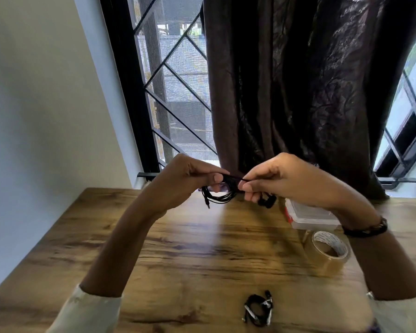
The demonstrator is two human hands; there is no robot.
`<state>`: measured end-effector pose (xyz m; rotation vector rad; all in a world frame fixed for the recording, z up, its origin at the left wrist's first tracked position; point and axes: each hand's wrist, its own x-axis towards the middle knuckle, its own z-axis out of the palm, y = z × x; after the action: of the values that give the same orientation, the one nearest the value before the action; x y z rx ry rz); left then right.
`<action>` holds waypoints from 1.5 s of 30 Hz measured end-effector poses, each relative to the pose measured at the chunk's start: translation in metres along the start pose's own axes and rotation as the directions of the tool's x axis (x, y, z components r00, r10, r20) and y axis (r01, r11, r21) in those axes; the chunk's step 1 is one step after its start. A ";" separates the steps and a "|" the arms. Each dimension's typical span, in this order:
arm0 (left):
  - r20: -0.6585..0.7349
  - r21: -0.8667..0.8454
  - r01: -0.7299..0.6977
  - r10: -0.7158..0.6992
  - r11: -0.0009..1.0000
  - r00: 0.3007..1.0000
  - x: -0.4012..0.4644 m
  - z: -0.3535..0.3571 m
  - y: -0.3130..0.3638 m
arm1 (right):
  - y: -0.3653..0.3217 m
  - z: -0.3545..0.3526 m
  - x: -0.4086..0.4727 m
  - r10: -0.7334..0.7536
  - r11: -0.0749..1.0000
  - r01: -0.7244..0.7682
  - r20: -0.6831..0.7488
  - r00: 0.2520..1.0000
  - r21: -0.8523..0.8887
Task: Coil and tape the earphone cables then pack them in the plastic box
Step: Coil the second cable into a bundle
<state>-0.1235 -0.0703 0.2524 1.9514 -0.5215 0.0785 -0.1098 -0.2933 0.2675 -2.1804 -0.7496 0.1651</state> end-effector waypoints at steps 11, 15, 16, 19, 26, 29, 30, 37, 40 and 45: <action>0.019 -0.298 -0.007 0.014 0.954 1.000 0.001 0.002 0.000 | 0.014 0.032 0.010 -0.050 0.921 0.226 -0.479 0.877 0.317; -0.039 -0.282 -0.017 0.006 0.959 0.999 0.003 0.004 -0.002 | 0.018 0.052 0.011 0.073 0.770 0.283 -0.520 0.851 0.572; -0.043 -0.262 -0.018 0.007 0.965 0.999 0.003 0.004 -0.001 | 0.017 0.056 0.010 0.087 0.742 0.286 -0.510 0.856 0.606; -0.022 -0.201 -0.015 0.010 0.979 1.000 0.002 0.006 -0.001 | 0.019 0.062 0.006 0.150 0.676 0.232 -0.439 0.886 0.700; -0.045 -0.024 -0.039 0.037 0.999 0.998 0.002 0.010 -0.005 | 0.026 0.066 0.003 0.248 0.419 0.033 -0.149 0.957 0.907; -0.049 0.009 -0.042 0.043 0.999 0.998 0.003 0.012 -0.007 | 0.025 0.068 0.003 0.233 0.302 0.007 -0.081 0.969 0.953; -0.051 0.020 -0.042 0.043 0.999 0.998 0.002 0.012 -0.008 | 0.024 0.070 0.003 0.225 0.262 0.007 -0.068 0.972 0.965; -0.121 0.071 -0.103 0.111 0.992 0.986 0.001 0.020 -0.015 | 0.015 0.073 -0.001 0.098 0.042 0.043 -0.047 0.994 0.998; -0.199 0.148 -0.126 0.154 0.981 0.968 -0.001 0.024 -0.019 | 0.015 0.073 -0.001 0.169 0.121 0.074 -0.094 0.981 0.990; -0.241 0.213 -0.121 0.172 0.970 0.955 -0.004 0.029 -0.020 | 0.020 0.078 -0.006 0.117 0.569 0.129 -0.235 0.965 0.812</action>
<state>-0.1239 -0.0879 0.2214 2.0510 -0.4994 0.4894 -0.1332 -0.2555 0.2001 -1.2392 -0.3850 0.1708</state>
